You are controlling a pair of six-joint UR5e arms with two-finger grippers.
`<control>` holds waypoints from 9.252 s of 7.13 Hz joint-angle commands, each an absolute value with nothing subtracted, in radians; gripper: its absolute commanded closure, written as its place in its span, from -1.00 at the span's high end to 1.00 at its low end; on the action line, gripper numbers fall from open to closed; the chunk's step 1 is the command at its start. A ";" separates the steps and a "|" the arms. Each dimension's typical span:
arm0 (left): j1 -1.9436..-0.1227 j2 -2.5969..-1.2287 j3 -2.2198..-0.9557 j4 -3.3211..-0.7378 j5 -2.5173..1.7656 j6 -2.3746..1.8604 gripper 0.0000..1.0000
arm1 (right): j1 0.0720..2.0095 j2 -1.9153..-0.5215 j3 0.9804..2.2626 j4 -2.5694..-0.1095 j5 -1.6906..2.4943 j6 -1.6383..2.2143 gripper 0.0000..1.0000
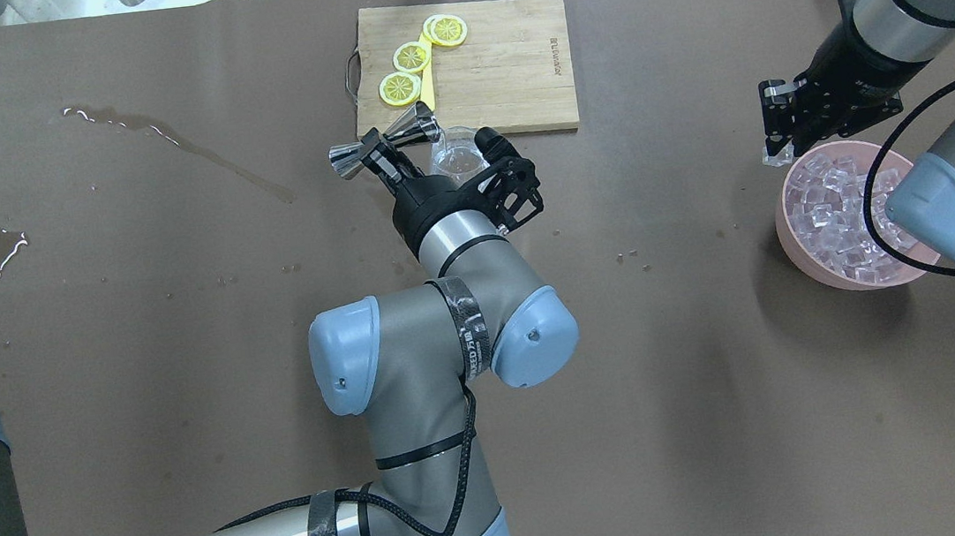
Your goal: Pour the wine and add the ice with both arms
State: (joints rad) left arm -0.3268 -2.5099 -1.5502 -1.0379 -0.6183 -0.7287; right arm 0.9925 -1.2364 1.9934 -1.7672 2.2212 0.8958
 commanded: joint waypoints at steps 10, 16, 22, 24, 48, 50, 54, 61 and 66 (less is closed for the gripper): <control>-0.331 -2.530 -1.771 -1.068 -0.768 -0.819 -1.00 | 0.968 -1.200 1.991 -1.772 2.215 0.954 -0.66; -0.728 -2.155 -1.928 -1.415 -1.303 -0.845 -1.00 | 0.905 -1.008 1.953 -1.905 2.148 1.042 -0.66; -0.966 -1.719 -1.751 -2.040 -1.597 -0.859 -1.00 | 0.890 -0.697 1.683 -1.895 2.146 1.179 -0.66; -0.977 -1.648 -1.619 -2.336 -1.617 -0.861 -1.00 | 0.865 -0.646 1.637 -1.890 2.138 1.212 -0.66; -0.798 -1.601 -1.152 -3.105 -1.183 -0.945 -1.00 | 0.802 -0.563 1.492 -1.746 2.086 1.289 0.99; -0.795 -1.600 -1.158 -3.103 -1.186 -0.942 -1.00 | 0.863 -0.612 1.502 -1.781 2.094 1.143 0.99; -0.795 -1.600 -1.161 -3.102 -1.195 -0.934 -0.10 | 1.060 -0.819 1.552 -1.779 2.210 0.789 0.99; -0.795 -1.543 -1.186 -3.122 -1.222 -0.934 0.88 | 1.386 -1.277 1.587 -1.680 2.330 0.108 0.99; -0.795 -1.336 -1.320 -3.162 -1.372 -1.023 0.89 | 1.538 -1.524 1.701 -1.674 2.342 -0.073 0.99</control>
State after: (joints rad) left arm -0.7936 -1.3777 -1.2894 -3.1569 -1.3094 -1.0031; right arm 1.5104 -1.4671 1.6714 -1.6759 2.3420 -0.0506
